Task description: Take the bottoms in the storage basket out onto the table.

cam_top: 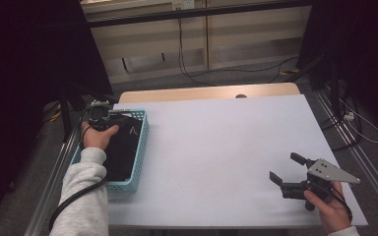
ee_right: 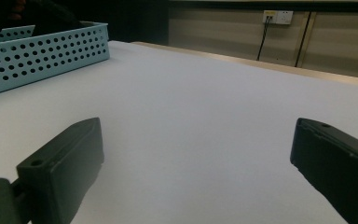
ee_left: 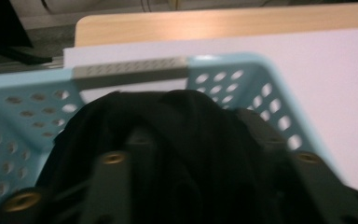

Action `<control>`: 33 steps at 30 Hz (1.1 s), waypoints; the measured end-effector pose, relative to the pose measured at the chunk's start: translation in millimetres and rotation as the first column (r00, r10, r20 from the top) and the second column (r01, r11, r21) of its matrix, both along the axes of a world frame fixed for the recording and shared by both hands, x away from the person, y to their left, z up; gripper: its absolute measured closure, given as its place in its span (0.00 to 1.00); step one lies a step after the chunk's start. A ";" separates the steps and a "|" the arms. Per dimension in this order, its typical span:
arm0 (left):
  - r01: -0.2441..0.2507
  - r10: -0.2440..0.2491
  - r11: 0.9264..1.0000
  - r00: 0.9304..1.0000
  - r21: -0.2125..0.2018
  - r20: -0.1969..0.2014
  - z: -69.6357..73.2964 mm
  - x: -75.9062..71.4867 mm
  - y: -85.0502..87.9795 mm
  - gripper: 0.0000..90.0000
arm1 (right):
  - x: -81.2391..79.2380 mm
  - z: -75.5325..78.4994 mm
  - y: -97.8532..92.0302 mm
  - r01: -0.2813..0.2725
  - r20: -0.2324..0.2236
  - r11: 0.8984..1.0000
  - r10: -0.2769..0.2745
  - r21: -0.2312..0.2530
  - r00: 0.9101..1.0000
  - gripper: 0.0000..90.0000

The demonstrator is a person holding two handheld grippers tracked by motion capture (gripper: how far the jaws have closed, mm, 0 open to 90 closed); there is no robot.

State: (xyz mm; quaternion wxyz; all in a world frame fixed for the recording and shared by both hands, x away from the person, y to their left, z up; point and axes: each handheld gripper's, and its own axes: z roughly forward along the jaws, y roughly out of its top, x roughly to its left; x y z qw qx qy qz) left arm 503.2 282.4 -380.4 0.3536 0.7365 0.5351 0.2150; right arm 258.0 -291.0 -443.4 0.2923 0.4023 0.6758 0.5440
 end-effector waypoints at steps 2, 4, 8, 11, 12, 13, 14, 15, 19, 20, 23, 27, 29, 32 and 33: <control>-0.025 0.025 1.000 1.000 0.008 0.015 -1.1 -1.2 5.9 0.27 | 0.3 -0.1 0.1 -0.001 -0.002 1.000 0.001 0.001 1.000 0.02; -0.037 0.036 0.999 0.999 0.033 0.037 0.4 -4.3 10.9 0.21 | 0.5 -0.3 0.5 -0.002 -0.002 1.000 0.002 0.001 1.000 0.02; -0.041 0.040 0.998 0.998 0.048 0.041 0.9 -10.3 19.8 0.11 | 0.5 -0.2 1.1 -0.003 -0.001 1.000 0.003 -0.001 1.000 0.02; -0.035 0.034 0.998 0.999 0.051 0.017 -7.4 -14.2 24.7 0.09 | 0.8 -0.4 1.3 -0.002 -0.004 1.000 0.002 -0.001 1.000 0.02; -0.035 0.034 0.998 0.999 0.051 0.011 -11.1 -15.0 25.7 0.09 | 0.8 -0.4 1.3 -0.003 -0.003 1.000 0.003 -0.002 1.000 0.02; -0.028 0.029 0.998 1.000 0.063 -0.004 -14.6 -15.9 26.4 0.09 | 0.7 -0.2 1.5 -0.003 -0.002 1.000 0.003 -0.001 1.000 0.02; -0.028 0.029 0.998 1.000 0.053 -0.012 -18.9 -16.9 26.1 0.09 | 0.6 -0.2 1.7 -0.003 -0.002 1.000 0.003 0.000 1.000 0.02; -0.035 0.036 0.998 0.999 0.046 -0.019 -23.1 -17.5 25.6 0.09 | 0.6 -0.2 1.9 -0.005 -0.002 1.000 0.005 0.000 1.000 0.02; -0.025 0.030 0.998 0.997 0.065 -0.069 -37.8 -17.4 25.9 0.08 | 1.0 -0.3 2.0 -0.007 -0.003 1.000 0.007 0.001 1.000 0.02; -0.033 0.038 0.997 0.997 0.066 -0.070 -40.6 -17.3 26.2 0.08 | 0.9 -0.2 2.1 -0.010 -0.003 1.000 0.010 0.001 1.000 0.02; -0.059 0.066 0.995 0.994 0.078 -0.089 -46.9 -17.3 27.6 0.06 | 0.7 -0.2 2.4 -0.013 -0.002 1.000 0.013 0.001 1.000 0.02; -0.054 0.065 0.994 0.990 0.090 -0.127 -54.8 -17.7 28.1 0.05 | 0.4 -0.1 2.2 -0.013 0.000 1.000 0.013 0.002 1.000 0.02; -0.039 0.050 0.995 0.990 0.090 -0.132 -60.5 -17.7 28.8 0.05 | 0.4 0.0 2.1 -0.012 0.002 1.000 0.012 0.003 1.000 0.02; -0.054 0.066 0.996 0.982 0.070 -0.177 -69.2 -18.4 28.6 0.04 | 0.2 0.0 2.3 -0.014 0.002 1.000 0.014 0.002 1.000 0.02; -0.053 0.068 0.995 0.981 0.082 -0.181 -71.0 -18.9 28.6 0.01 | 0.0 0.2 2.4 -0.017 0.004 1.000 0.017 0.003 1.000 0.02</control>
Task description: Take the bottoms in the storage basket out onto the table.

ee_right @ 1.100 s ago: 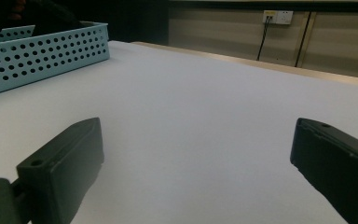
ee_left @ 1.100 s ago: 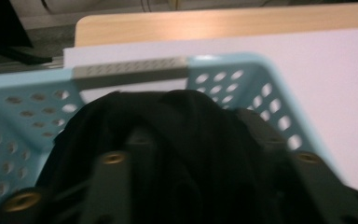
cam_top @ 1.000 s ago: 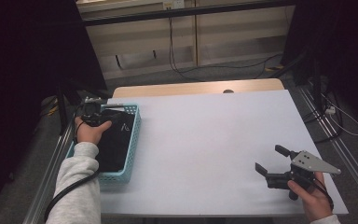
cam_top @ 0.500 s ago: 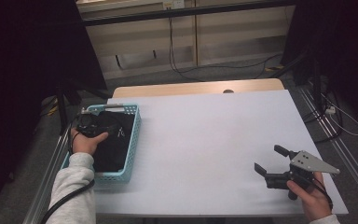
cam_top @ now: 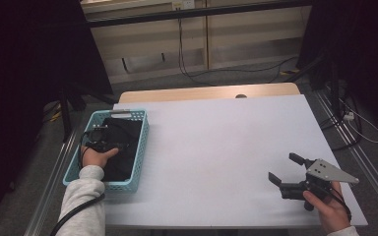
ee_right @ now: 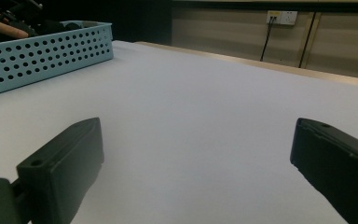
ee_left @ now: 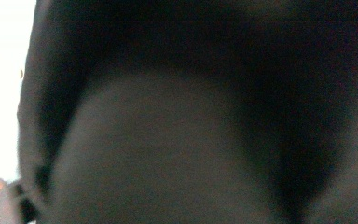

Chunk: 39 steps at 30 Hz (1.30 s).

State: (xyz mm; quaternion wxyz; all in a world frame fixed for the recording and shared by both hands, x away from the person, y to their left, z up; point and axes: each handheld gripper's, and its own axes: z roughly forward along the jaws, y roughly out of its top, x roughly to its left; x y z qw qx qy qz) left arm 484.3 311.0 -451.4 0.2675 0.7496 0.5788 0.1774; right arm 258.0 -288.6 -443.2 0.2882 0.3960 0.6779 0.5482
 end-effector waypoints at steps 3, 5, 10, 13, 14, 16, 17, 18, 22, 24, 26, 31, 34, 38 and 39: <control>-0.034 0.034 0.999 0.999 0.018 -0.026 1.2 -0.1 -3.3 0.02 | 0.1 -0.1 -0.2 0.000 -0.001 1.000 0.000 0.001 1.000 0.02; -0.046 0.047 0.999 0.998 0.019 -0.030 1.1 0.0 -3.8 0.01 | -0.1 -0.1 -0.2 0.001 -0.001 1.000 -0.001 0.000 1.000 0.02; -0.061 0.062 0.998 0.997 0.018 -0.043 1.3 -0.2 -4.4 0.01 | -1.0 0.3 -0.6 -0.002 0.002 1.000 0.002 0.002 1.000 0.02; -0.078 0.079 0.997 0.996 0.022 -0.048 1.5 -2.6 -5.4 0.02 | -1.8 0.5 -1.1 0.000 0.002 1.000 0.000 0.005 1.000 0.02; -0.096 0.097 0.995 0.994 0.024 -0.046 1.5 -2.9 -7.0 0.03 | -2.0 0.7 -1.3 0.001 0.003 1.000 -0.001 0.005 1.000 0.02; -0.112 0.113 0.993 0.992 0.024 -0.063 3.4 -3.1 -10.5 0.05 | -2.0 0.7 -1.4 0.001 0.004 1.000 -0.001 0.006 1.000 0.02; -0.116 0.117 0.993 0.991 0.024 -0.063 4.8 -3.3 -12.1 0.08 | -2.0 0.8 -1.4 0.001 0.005 1.000 -0.002 0.004 1.000 0.02; -0.107 0.108 0.994 0.992 0.020 -0.068 6.8 -3.4 -13.4 0.13 | -2.0 0.8 -1.3 0.001 0.005 1.000 -0.001 0.002 1.000 0.02; -0.081 0.081 0.997 0.994 0.015 -0.071 10.7 -4.4 -18.6 0.32 | -1.9 0.8 -0.9 -0.002 0.006 1.000 0.002 0.002 1.000 0.02; -0.065 0.065 0.998 0.995 0.009 -0.076 12.7 -4.5 -18.8 0.42 | -1.6 0.8 -0.8 0.001 0.006 1.000 -0.001 0.001 1.000 0.02; -0.063 0.062 0.998 0.994 -0.005 -0.089 14.8 -4.2 -18.1 0.56 | -1.3 0.8 -0.6 -0.002 0.007 1.000 0.002 0.002 1.000 0.02; -0.079 0.073 0.995 0.993 -0.065 -0.094 14.9 -3.4 -16.6 0.78 | -0.9 0.7 -0.5 -0.004 0.004 1.000 0.004 0.002 1.000 0.02; -0.094 0.083 0.991 0.990 -0.096 -0.110 16.6 -3.2 -13.7 0.81 | -0.8 0.7 -0.5 -0.004 0.005 1.000 0.004 0.002 1.000 0.02; -0.094 0.084 0.989 0.992 -0.113 -0.094 25.8 -3.6 -12.6 0.83 | -0.6 0.5 -1.0 0.002 0.005 1.000 -0.002 0.002 1.000 0.02; -0.093 0.084 0.988 0.993 -0.124 -0.078 30.4 -4.0 -13.5 0.83 | -0.6 0.5 -1.0 0.000 0.004 1.000 -0.001 0.003 1.000 0.02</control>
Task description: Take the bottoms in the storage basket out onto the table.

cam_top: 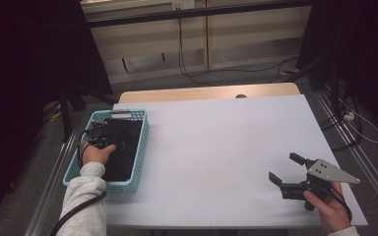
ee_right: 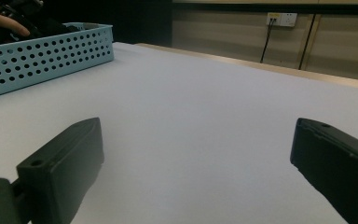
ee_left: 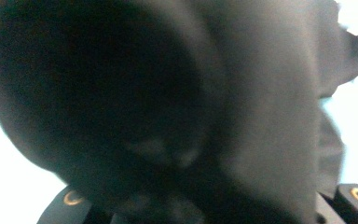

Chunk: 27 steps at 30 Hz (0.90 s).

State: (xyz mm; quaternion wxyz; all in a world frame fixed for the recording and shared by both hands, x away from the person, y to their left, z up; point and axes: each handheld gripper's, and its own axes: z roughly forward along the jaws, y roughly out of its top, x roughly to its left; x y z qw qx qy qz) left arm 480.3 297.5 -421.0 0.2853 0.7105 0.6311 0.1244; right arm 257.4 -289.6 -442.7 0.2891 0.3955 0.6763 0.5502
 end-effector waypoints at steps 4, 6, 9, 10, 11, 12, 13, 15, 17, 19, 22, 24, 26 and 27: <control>0.037 -0.036 0.999 0.998 -0.020 0.055 27.6 -1.3 -3.1 0.83 | 0.3 0.0 0.6 -0.003 -0.002 1.000 0.003 0.000 1.000 0.02; 0.064 -0.061 0.998 0.994 -0.025 0.092 43.7 -2.0 -4.7 0.83 | 0.6 -0.3 0.8 -0.001 -0.002 1.000 0.001 -0.002 1.000 0.02; 0.088 -0.079 0.995 0.984 -0.051 0.158 67.4 -2.3 -10.1 0.83 | 0.8 -0.2 1.1 -0.003 0.000 1.000 0.003 -0.003 1.000 0.02; 0.088 -0.075 0.994 0.980 -0.062 0.186 74.5 -2.4 -12.5 0.83 | 0.9 -0.1 1.4 -0.003 0.000 1.000 0.003 -0.004 1.000 0.02; 0.099 -0.083 0.993 0.975 -0.068 0.206 81.4 -2.2 -14.7 0.83 | 0.9 -0.1 1.4 -0.003 0.000 1.000 0.003 -0.004 1.000 0.02; 0.107 -0.088 0.992 0.970 -0.073 0.226 87.8 -1.6 -17.1 0.83 | 0.9 -0.1 1.5 -0.004 0.000 1.000 0.004 -0.003 1.000 0.02; 0.114 -0.093 0.991 0.966 -0.076 0.243 94.2 -1.5 -19.5 0.83 | 0.9 -0.1 1.5 -0.005 0.001 1.000 0.005 -0.003 1.000 0.02; 0.135 -0.109 0.988 0.956 -0.079 0.273 106.0 -1.5 -26.2 0.83 | 0.9 -0.1 1.4 -0.004 0.000 1.000 0.004 -0.004 1.000 0.02; 0.164 -0.133 0.983 0.947 -0.081 0.293 114.8 -2.2 -35.7 0.83 | 0.9 -0.1 1.3 -0.003 0.001 1.000 0.003 -0.002 1.000 0.02; 0.190 -0.157 0.979 0.936 -0.077 0.316 121.7 -3.3 -46.5 0.83 | 0.9 -0.1 1.1 -0.004 0.001 1.000 0.004 -0.003 1.000 0.02; 0.222 -0.177 0.971 0.919 -0.092 0.352 130.5 -4.5 -61.3 0.83 | 0.7 0.0 1.0 -0.003 0.001 1.000 0.003 -0.002 1.000 0.02; 0.247 -0.198 0.965 0.910 -0.092 0.364 136.2 -5.4 -71.6 0.83 | 0.6 0.0 1.0 -0.003 0.001 1.000 0.003 -0.004 1.000 0.02; 0.295 -0.242 0.952 0.889 -0.082 0.390 144.5 -8.1 -87.9 0.83 | 0.6 0.0 1.0 -0.004 0.002 1.000 0.004 -0.003 1.000 0.02; 0.295 -0.242 0.952 0.889 -0.082 0.390 144.5 -8.1 -87.9 0.83 | 0.6 0.0 1.0 -0.004 0.002 1.000 0.004 -0.003 1.000 0.02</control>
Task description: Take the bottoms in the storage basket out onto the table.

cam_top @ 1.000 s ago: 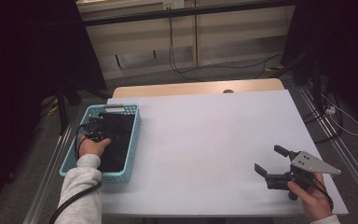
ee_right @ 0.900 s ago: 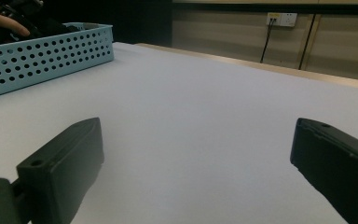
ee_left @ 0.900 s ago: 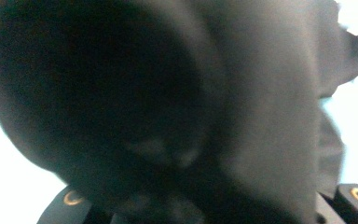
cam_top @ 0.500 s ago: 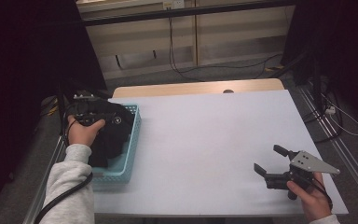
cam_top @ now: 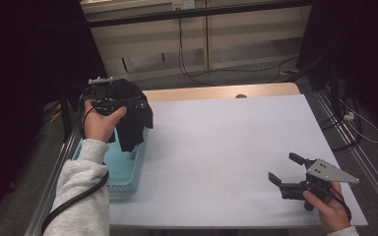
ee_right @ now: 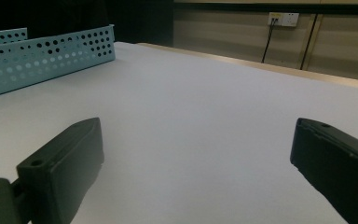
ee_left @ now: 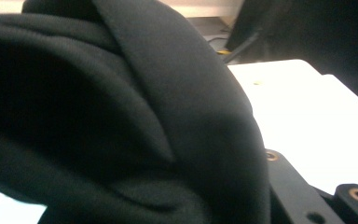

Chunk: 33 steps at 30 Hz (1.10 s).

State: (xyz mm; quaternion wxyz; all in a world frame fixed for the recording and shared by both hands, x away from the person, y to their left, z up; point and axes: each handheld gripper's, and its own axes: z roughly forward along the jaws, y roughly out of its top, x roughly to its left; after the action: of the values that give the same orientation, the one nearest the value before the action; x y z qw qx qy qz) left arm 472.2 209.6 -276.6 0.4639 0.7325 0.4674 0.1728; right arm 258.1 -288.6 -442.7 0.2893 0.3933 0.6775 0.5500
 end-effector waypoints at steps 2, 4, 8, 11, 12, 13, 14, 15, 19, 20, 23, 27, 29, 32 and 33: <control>0.025 -0.025 1.000 1.000 -0.012 0.016 4.6 -2.2 -10.8 0.83 | 0.1 0.0 0.0 0.000 -0.001 1.000 0.000 0.002 1.000 0.02; 0.051 -0.050 0.999 0.998 -0.017 0.029 8.5 -4.3 -20.6 0.83 | 0.1 0.0 0.0 0.001 -0.001 1.000 -0.001 0.002 1.000 0.02; 0.094 -0.093 0.995 0.995 -0.024 0.037 11.1 -6.7 -38.1 0.83 | 0.1 -0.1 -0.1 0.000 -0.002 1.000 0.000 0.000 1.000 0.02; 0.118 -0.116 0.993 0.992 -0.032 0.044 9.4 -9.0 -49.8 0.83 | 0.0 -0.2 -0.1 0.000 -0.003 1.000 0.000 0.000 1.000 0.02; 0.139 -0.137 0.990 0.990 -0.036 0.046 7.2 -11.3 -57.3 0.83 | 0.0 -0.3 -0.3 0.002 -0.003 1.000 -0.002 -0.001 1.000 0.02; 0.139 -0.137 0.990 0.990 -0.036 0.046 7.2 -11.3 -57.3 0.83 | 0.0 -0.3 -0.3 0.002 -0.003 1.000 -0.002 -0.001 1.000 0.02; 0.149 -0.147 0.988 0.988 -0.038 0.046 5.7 -12.4 -61.4 0.83 | 0.1 -0.4 -0.3 0.002 -0.004 1.000 -0.002 -0.002 1.000 0.02; 0.167 -0.165 0.985 0.985 -0.037 0.038 4.1 -13.4 -65.4 0.83 | 0.2 -0.5 -0.4 0.004 -0.005 1.000 -0.004 -0.003 1.000 0.02; 0.206 -0.206 0.978 0.978 -0.019 0.025 -4.7 -17.3 -83.9 0.83 | 0.3 -0.4 -0.6 0.006 -0.003 1.000 -0.006 -0.003 1.000 0.02; 0.220 -0.220 0.975 0.975 -0.016 0.021 -7.0 -18.2 -87.7 0.83 | 0.2 -0.3 -0.5 0.006 -0.004 1.000 -0.006 -0.002 1.000 0.02; 0.245 -0.245 0.970 0.970 -0.005 0.005 -14.4 -20.8 -99.3 0.83 | 0.0 -0.2 -0.8 0.005 -0.004 1.000 -0.005 -0.002 1.000 0.02; 0.289 -0.289 0.957 0.957 -0.016 -0.015 -30.8 -25.2 -117.1 0.83 | -0.1 -0.3 -1.1 0.008 -0.005 1.000 -0.008 -0.002 1.000 0.02; 0.299 -0.299 0.954 0.954 -0.016 -0.013 -33.9 -26.4 -121.0 0.83 | 0.0 -0.4 -1.1 0.008 -0.005 1.000 -0.008 -0.001 1.000 0.02; 0.326 -0.327 0.945 0.945 -0.036 -0.024 -41.3 -31.1 -133.1 0.83 | 0.2 -0.4 -1.1 0.008 -0.005 1.000 -0.008 -0.003 1.000 0.02; 0.334 -0.335 0.942 0.942 -0.042 -0.025 -43.3 -32.8 -136.8 0.83 | 0.0 -0.3 -1.0 0.008 -0.005 1.000 -0.008 -0.003 1.000 0.02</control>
State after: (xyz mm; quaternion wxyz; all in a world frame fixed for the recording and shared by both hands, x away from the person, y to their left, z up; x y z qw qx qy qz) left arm 439.4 72.9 -319.9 0.4925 0.7952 0.3465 0.0711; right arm 258.1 -289.6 -443.0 0.2901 0.3971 0.6775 0.5469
